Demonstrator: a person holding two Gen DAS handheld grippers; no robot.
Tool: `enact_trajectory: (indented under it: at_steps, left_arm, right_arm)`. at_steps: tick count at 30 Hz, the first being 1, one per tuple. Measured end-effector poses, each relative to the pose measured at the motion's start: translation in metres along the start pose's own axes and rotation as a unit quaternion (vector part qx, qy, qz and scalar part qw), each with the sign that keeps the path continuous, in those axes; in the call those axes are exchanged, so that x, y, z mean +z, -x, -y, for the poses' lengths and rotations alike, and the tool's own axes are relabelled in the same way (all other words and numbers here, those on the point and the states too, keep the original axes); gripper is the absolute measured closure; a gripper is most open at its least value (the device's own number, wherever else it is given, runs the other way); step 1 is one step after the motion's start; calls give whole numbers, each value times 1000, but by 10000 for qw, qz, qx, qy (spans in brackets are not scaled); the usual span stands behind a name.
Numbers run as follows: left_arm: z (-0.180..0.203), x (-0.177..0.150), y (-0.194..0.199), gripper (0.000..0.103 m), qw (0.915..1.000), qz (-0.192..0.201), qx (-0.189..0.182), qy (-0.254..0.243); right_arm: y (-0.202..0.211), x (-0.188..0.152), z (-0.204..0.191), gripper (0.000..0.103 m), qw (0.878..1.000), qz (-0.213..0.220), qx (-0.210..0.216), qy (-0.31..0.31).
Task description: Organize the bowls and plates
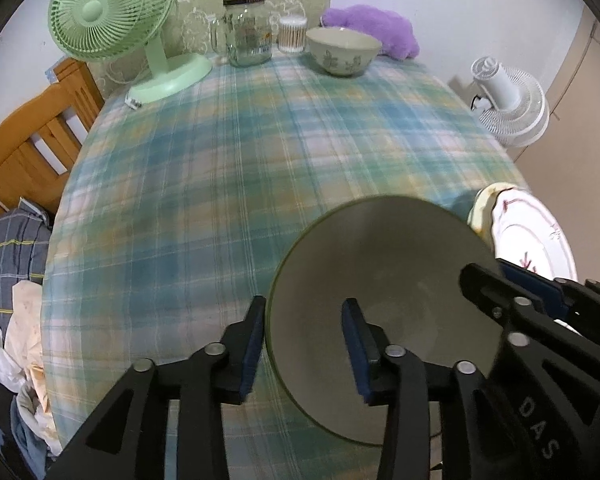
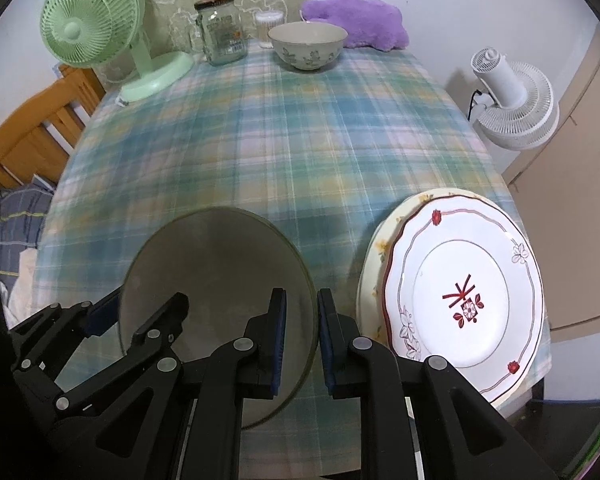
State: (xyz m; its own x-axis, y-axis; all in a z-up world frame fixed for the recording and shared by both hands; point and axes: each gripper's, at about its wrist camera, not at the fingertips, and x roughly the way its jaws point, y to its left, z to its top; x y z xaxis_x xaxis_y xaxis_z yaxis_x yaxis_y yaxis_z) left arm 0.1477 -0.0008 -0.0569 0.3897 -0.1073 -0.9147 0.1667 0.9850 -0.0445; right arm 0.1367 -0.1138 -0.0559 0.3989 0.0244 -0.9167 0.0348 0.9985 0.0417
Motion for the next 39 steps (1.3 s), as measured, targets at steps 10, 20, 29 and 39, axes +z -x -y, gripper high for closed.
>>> enact_trajectory:
  at_steps: [10,20,29,39]
  left_arm:
    - [8,22,29,30,9994,346,8,67]
    - [26,73,41,18,9957,739,290,482]
    - [50,124,31,17,9892,897,723,903]
    - [64,182,6,16,9810,1039,1046,1259]
  right_arm:
    - [29,18,-1,53,9990,420,67,129]
    - [43,67,20,35,9949,856,407,330]
    - [35,127,47,25,9902,992,712,679]
    - [7,198,69,25,9829,1108,1076,1004]
